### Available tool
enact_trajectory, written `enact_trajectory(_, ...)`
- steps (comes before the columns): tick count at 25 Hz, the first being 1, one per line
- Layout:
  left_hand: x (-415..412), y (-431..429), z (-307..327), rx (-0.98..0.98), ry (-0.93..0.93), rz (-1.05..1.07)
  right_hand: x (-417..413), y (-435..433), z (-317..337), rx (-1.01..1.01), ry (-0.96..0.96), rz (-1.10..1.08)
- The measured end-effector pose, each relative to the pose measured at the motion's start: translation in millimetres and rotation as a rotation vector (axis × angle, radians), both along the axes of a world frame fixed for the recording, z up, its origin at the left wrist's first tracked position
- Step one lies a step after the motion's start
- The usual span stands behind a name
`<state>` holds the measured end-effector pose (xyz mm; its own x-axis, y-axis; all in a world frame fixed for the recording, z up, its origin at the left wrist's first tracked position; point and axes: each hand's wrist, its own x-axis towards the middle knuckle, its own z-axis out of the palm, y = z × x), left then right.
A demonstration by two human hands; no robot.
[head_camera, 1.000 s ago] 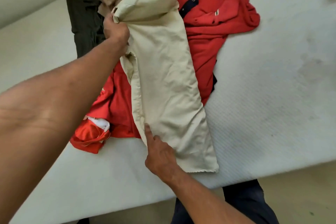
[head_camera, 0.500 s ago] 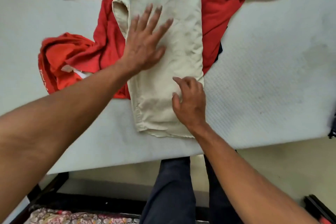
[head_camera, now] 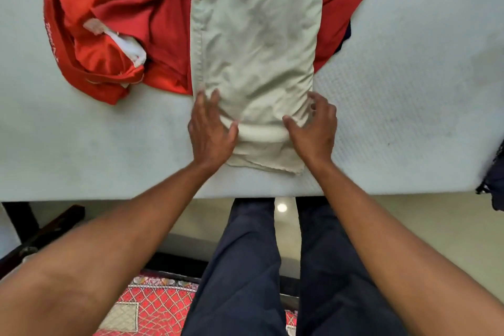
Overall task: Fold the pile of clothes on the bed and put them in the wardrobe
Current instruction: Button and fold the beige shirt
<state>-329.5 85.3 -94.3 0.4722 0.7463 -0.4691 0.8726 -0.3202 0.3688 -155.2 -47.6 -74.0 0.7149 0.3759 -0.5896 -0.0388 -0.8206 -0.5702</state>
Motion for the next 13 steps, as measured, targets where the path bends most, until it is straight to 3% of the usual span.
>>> enact_trajectory(3, -7, -13, 1, -0.163, -0.047, 0.588, 10, 5, -3, -0.027, 0.304, -0.182)
enact_trajectory(6, -5, 13, -7, -0.297, -0.067, 0.761, 16, 9, -10, -0.086, 0.307, -0.169)
enact_trajectory(9, -3, 43, -3, -0.514, -0.07, 0.681, 23, 9, -13, -0.015, 0.38, -0.245)
enact_trajectory(11, -3, 48, 3, -0.517, -0.028, 0.529, 21, 4, -11, 0.047, 0.431, -0.245)
enact_trajectory(13, -2, 45, 9, -0.514, -0.087, 0.51, 15, -1, -9, 0.096, 0.44, -0.245)
